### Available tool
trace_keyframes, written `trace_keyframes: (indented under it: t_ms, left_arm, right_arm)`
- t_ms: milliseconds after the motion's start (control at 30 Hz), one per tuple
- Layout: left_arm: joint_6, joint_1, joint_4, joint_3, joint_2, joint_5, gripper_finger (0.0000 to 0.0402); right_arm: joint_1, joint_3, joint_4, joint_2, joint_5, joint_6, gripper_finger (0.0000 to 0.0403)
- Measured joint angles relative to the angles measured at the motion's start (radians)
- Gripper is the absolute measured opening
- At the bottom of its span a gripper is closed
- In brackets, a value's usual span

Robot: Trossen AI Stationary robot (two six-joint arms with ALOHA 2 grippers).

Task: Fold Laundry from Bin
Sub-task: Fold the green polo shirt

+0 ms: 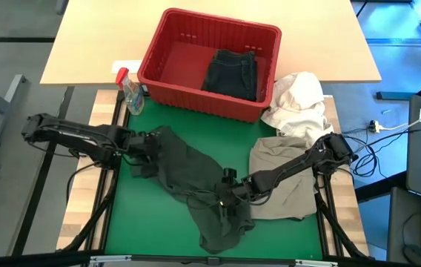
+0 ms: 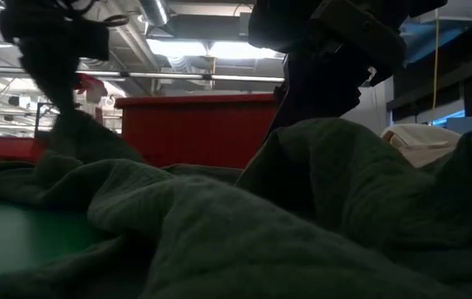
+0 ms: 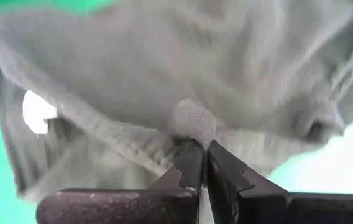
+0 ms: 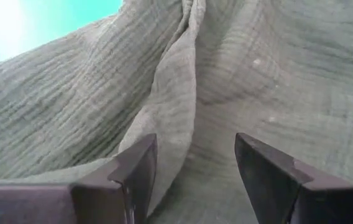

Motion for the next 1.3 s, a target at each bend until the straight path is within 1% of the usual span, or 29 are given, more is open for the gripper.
trace_keyframes:
  t_ms: [100,167,233,300,367,467,533,600,633,667,767,800,900,1000,1100,1233,1300]
  left_arm:
    - [-0.069,-0.028,-0.091,-0.003,-0.037,0.025,0.0010]
    - [-0.082,-0.043,-0.139,-0.009,-0.048,0.044,0.0018]
    - [-0.075,-0.039,-0.151,-0.010,-0.046,0.051,0.0036]
    - [-0.068,-0.024,-0.154,-0.010,-0.043,0.076,0.0065]
    - [-0.055,-0.011,-0.171,-0.010,-0.039,0.132,0.0098]
    - [-0.088,0.003,-0.283,-0.010,-0.045,0.236,0.0148]
    - [-0.134,0.002,-0.361,-0.011,-0.044,0.322,0.0171]
    - [-0.192,-0.012,-0.344,-0.008,-0.057,0.381,0.0185]
    - [-0.216,-0.023,-0.347,-0.007,-0.062,0.384,0.0189]
    - [-0.231,-0.034,-0.353,-0.008,-0.062,0.362,0.0191]
    - [-0.253,-0.080,-0.322,-0.022,-0.055,0.250,0.0190]
    - [-0.261,-0.092,-0.317,-0.035,-0.053,0.242,0.0189]
    - [-0.268,-0.116,-0.247,-0.076,-0.034,0.274,0.0185]
    - [-0.290,-0.144,-0.199,-0.117,-0.014,0.278,0.0184]
    - [-0.319,-0.160,-0.184,-0.154,0.024,0.275,0.0183]
    - [-0.381,-0.161,-0.148,-0.173,0.084,0.189,0.0179]
    - [-0.384,-0.163,-0.124,-0.188,0.113,0.159,0.0177]
  right_arm:
    - [0.000,0.000,0.002,0.000,0.000,0.000,0.0216]
    - [0.000,0.000,0.006,0.000,0.000,0.000,0.0216]
    - [0.000,0.000,0.007,0.000,0.000,0.000,0.0216]
    - [0.000,0.000,0.008,0.000,0.000,0.000,0.0216]
    - [0.000,0.000,0.008,-0.001,0.000,0.000,0.0216]
    - [0.000,0.000,0.007,-0.001,0.000,0.001,0.0216]
    - [0.000,0.000,0.007,-0.001,0.000,0.005,0.0216]
    - [0.000,0.000,0.007,-0.001,0.000,0.005,0.0216]
    - [0.000,0.000,0.007,-0.001,0.000,0.005,0.0216]
    - [0.000,0.000,0.007,-0.001,0.001,0.004,0.0216]
    - [-0.007,0.000,0.021,-0.001,0.002,-0.002,0.0216]
    - [-0.007,0.000,0.032,-0.001,0.003,-0.002,0.0216]
    - [-0.009,0.000,0.056,-0.001,0.009,-0.002,0.0216]
    - [-0.008,0.000,0.063,-0.001,0.009,-0.003,0.0216]
    - [-0.008,0.000,0.060,-0.001,0.009,-0.003,0.0216]
    - [-0.008,0.000,0.061,-0.001,0.016,-0.004,0.0216]
    - [-0.008,0.000,0.061,-0.001,0.028,-0.008,0.0216]
